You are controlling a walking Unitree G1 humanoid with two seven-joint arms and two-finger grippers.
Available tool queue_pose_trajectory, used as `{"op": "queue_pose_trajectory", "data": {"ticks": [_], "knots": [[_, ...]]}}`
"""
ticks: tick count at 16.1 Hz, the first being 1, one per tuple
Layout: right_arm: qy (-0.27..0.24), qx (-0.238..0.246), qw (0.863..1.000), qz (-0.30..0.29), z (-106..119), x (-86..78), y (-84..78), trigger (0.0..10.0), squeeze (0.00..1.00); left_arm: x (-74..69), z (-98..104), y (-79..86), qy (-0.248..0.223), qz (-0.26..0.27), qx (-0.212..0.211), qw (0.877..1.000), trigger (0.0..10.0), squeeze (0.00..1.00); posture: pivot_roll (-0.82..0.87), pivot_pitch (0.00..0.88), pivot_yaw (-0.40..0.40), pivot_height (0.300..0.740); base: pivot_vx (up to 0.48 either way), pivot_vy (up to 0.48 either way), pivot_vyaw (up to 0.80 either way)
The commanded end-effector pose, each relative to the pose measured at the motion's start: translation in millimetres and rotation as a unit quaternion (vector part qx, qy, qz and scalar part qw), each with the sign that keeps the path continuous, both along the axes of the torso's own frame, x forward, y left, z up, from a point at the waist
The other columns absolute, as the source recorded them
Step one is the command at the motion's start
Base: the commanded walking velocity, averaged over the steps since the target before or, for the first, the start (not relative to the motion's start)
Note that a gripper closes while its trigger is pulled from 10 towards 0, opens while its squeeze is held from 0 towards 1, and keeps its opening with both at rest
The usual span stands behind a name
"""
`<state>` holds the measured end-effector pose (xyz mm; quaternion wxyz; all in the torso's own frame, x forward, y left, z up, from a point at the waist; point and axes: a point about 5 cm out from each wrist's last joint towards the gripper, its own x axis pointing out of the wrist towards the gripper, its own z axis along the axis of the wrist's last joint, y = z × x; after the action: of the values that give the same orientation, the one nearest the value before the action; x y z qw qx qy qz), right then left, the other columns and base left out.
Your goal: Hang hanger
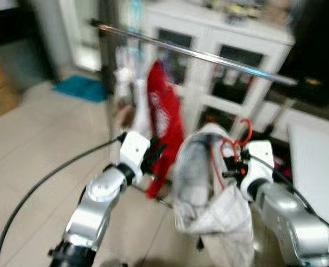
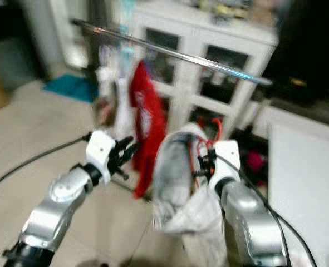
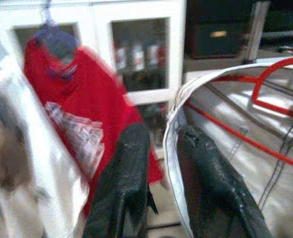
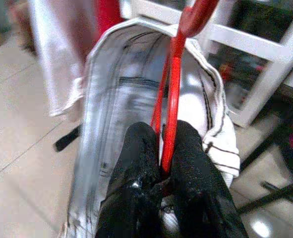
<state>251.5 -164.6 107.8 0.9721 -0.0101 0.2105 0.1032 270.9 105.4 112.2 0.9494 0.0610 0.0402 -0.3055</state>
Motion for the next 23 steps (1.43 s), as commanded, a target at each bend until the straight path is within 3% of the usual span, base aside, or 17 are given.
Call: {"op": "queue_pose_trajectory", "data": {"ticks": [1,4,6,11,19,23], "knots": [[-0.021,-0.002,1.000,-0.001,8.6,-0.3,-1.1,10.0,0.00,1.0,1.6,-3.0,0.001,-0.009,0.002,1.000,10.0,0.00,-0.06,0.000,-0.063,0.740,0.000,0.439,-0.79],[-0.017,-0.004,1.000,-0.011,7.7,-0.7,-3.7,10.0,0.00,0.9,1.4,-2.5,0.002,-0.009,0.002,1.000,10.0,0.00,-0.06,0.000,-0.061,0.740,0.000,0.454,-0.53],[-0.016,-0.005,1.000,-0.014,7.4,-0.6,-4.8,10.0,0.00,1.0,2.1,-3.9,-0.012,-0.016,0.026,0.999,10.0,0.00,-0.06,0.000,-0.059,0.740,0.000,0.000,0.00],[-0.016,-0.008,1.000,-0.016,8.9,-0.1,-5.6,10.0,0.00,1.9,0.2,-5.3,0.002,-0.012,0.013,1.000,10.0,0.00,-0.07,0.000,-0.059,0.740,0.000,-0.337,0.00],[-0.011,-0.008,1.000,-0.012,8.4,1.3,-4.0,10.0,0.00,3.5,0.9,-4.7,0.000,-0.012,0.011,1.000,10.0,0.00,-0.07,0.000,-0.064,0.740,0.000,0.480,-0.33],[-0.017,-0.010,1.000,0.007,9.9,2.5,-1.7,10.0,0.00,5.8,1.9,-6.9,-0.015,-0.009,0.039,0.999,10.0,0.00,-0.07,0.000,-0.063,0.740,0.000,-0.240,0.00]]}}
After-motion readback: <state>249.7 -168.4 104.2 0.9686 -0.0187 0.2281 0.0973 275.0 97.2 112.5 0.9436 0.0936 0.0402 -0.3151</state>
